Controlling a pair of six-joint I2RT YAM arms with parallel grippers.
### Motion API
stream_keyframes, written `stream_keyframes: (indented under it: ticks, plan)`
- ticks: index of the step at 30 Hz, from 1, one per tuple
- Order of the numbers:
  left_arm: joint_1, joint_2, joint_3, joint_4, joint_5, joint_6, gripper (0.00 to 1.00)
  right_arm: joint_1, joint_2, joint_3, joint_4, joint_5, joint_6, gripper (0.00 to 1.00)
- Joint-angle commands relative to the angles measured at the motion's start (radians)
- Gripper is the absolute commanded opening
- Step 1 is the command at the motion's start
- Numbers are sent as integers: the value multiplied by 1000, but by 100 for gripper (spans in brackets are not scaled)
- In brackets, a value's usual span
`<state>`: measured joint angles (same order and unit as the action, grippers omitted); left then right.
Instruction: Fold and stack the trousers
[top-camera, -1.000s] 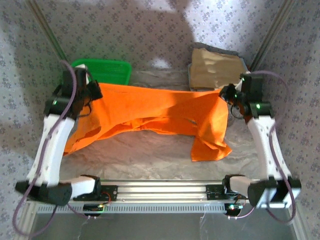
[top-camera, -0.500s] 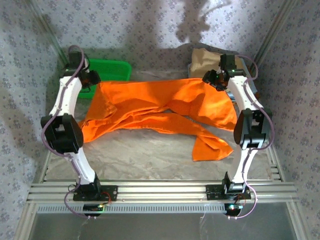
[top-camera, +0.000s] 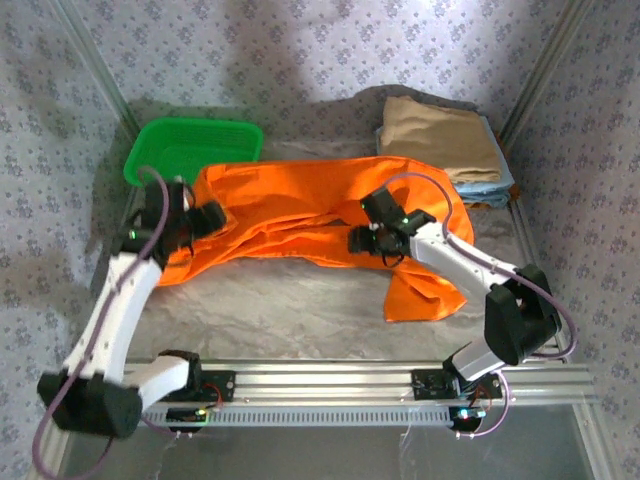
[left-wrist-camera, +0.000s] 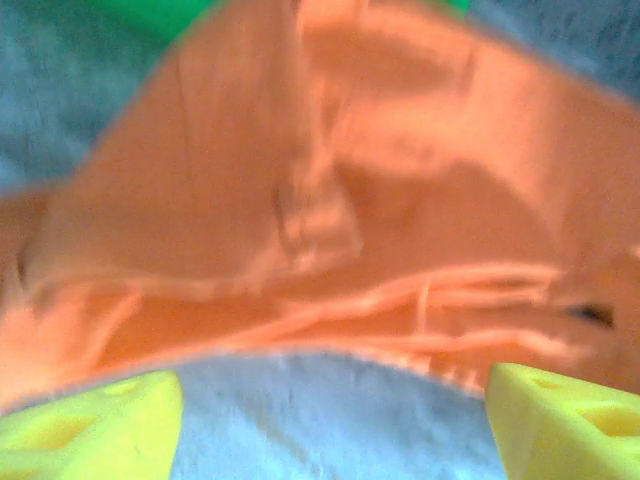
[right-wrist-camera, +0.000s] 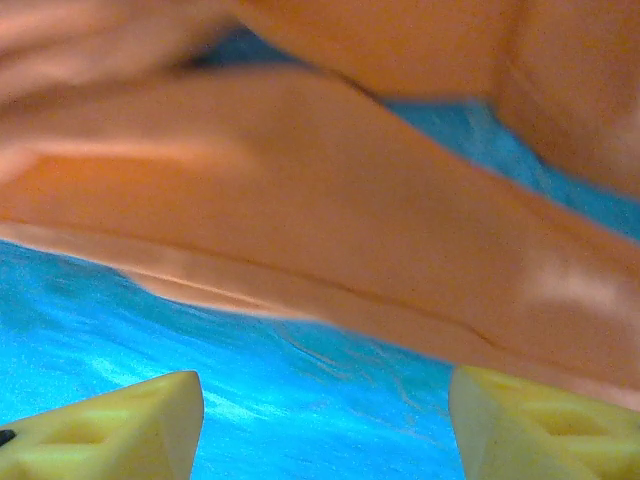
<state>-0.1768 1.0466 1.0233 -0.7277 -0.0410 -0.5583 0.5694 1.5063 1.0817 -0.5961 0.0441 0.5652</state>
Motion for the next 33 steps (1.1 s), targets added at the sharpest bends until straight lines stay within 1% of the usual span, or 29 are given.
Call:
stream_keyframes:
  ticks: [1,4,8,10,13,14,18,21,22,24,25,28,29,32,33]
  plan:
    - [-35,-76,-213,42,-44,-109,75,-14,-108,-88,-58,116,82,68]
    - [-44,-65,-295,85,-12,-102,73,-10,-180,-176,-91,111,101,69]
    - [-46,82,-308,154,15,-88,73,11,-211,-262,-115,95,144,69]
    - [-47,155,-295,184,-25,-86,73,24,-218,-303,-103,86,167,69]
    - [-50,224,-281,223,-106,-86,73,32,-204,-337,-75,66,180,68]
    - [-50,243,-279,242,-118,-84,73,31,-193,-338,-74,64,180,68]
    - [-50,316,-247,272,-238,-94,70,26,-138,-336,-71,73,182,67]
    - [-50,375,-235,333,-304,-95,65,19,-99,-340,-65,73,190,66]
    - [-49,403,-220,340,-322,-95,60,13,-87,-344,-60,69,191,65]
    - [-46,462,-183,357,-315,-80,54,-5,-62,-345,-52,52,191,59]
    - [-44,496,-163,363,-314,-73,48,-12,-54,-347,-48,51,193,55]
    - [-42,590,-110,354,-310,-62,32,-45,-67,-354,-54,62,200,27]
    - [-41,609,-103,356,-306,-57,27,-55,-79,-360,-54,63,201,21]
    - [-39,641,-105,380,-279,-44,3,-104,-124,-368,-70,61,199,0]
    - [-39,641,-110,390,-267,-36,0,-123,-143,-370,-80,68,197,0]
